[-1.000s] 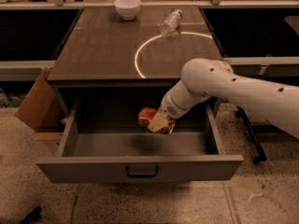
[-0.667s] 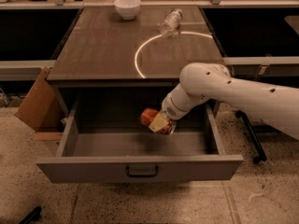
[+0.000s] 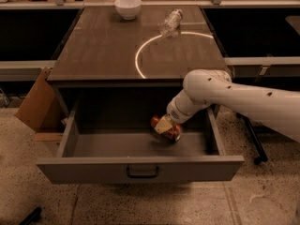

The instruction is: Place coke can into top drawer

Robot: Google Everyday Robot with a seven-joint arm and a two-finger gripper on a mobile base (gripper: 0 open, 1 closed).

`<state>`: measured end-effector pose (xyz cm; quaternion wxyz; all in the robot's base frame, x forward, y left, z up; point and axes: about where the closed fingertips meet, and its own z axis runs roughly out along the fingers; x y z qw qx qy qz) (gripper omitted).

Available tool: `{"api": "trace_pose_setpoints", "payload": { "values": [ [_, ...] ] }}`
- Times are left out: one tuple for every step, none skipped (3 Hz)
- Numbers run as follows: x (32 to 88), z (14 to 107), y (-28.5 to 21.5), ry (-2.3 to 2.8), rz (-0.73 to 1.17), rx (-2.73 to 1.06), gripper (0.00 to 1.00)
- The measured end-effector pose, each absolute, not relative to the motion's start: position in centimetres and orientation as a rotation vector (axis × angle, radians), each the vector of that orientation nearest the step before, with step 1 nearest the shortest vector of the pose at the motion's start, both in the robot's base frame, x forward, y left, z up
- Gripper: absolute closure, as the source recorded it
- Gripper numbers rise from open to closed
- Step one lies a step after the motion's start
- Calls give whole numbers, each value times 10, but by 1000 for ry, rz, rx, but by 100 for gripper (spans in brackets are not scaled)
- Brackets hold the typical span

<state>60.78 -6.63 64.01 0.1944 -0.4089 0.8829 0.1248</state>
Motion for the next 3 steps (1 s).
{"api": "trace_pose_setpoints", "payload": {
  "values": [
    [604,646,-82,2473,369,-1076,0],
    [588,674,-109,2455,355,-993,0],
    [565,716,-136,2436,332,-921,0]
  ]
}}
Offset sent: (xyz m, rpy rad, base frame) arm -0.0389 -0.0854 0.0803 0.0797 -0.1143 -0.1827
